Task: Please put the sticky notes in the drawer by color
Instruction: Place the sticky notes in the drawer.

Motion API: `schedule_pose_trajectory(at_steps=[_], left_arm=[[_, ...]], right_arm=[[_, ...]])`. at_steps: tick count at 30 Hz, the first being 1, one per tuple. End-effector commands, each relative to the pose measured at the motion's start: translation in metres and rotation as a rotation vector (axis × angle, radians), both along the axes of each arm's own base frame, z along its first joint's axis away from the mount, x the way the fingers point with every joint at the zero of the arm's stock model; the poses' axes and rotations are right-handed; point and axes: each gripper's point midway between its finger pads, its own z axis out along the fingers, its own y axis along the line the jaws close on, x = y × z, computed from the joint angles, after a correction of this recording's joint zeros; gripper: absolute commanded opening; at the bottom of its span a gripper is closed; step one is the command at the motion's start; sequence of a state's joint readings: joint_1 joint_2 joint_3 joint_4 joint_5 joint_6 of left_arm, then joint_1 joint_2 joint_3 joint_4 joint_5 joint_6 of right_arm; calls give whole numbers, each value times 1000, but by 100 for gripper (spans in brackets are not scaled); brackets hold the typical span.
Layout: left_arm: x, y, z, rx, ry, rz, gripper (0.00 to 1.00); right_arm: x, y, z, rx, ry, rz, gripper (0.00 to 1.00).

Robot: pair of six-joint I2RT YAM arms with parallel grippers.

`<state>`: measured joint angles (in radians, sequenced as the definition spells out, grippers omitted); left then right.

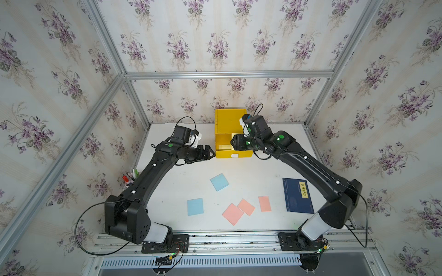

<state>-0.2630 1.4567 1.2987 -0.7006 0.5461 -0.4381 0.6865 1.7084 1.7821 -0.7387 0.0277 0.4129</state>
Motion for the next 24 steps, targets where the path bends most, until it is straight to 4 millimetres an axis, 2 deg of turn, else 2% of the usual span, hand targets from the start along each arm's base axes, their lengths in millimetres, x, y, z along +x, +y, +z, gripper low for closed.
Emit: schedule_pose_trajectory(at_steps=[1, 3, 7, 10, 13, 24], left_arm=[[6, -2, 5, -3, -17, 3, 94], [7, 0, 4, 8, -15, 9, 94], [8, 2, 2, 23, -13, 15, 94], [10, 2, 5, 22, -20, 17, 94], [12, 0, 7, 22, -21, 15, 94], [18, -7, 10, 20, -30, 7, 94]], right_arm=[[10, 5, -9, -45, 40, 47, 62], [18, 9, -12, -68, 54, 44, 62], [19, 16, -27, -77, 98, 60, 62], [18, 11, -42, -116, 123, 48, 62], [15, 11, -47, -127, 132, 46, 62], [28, 4, -78, -223, 170, 15, 66]])
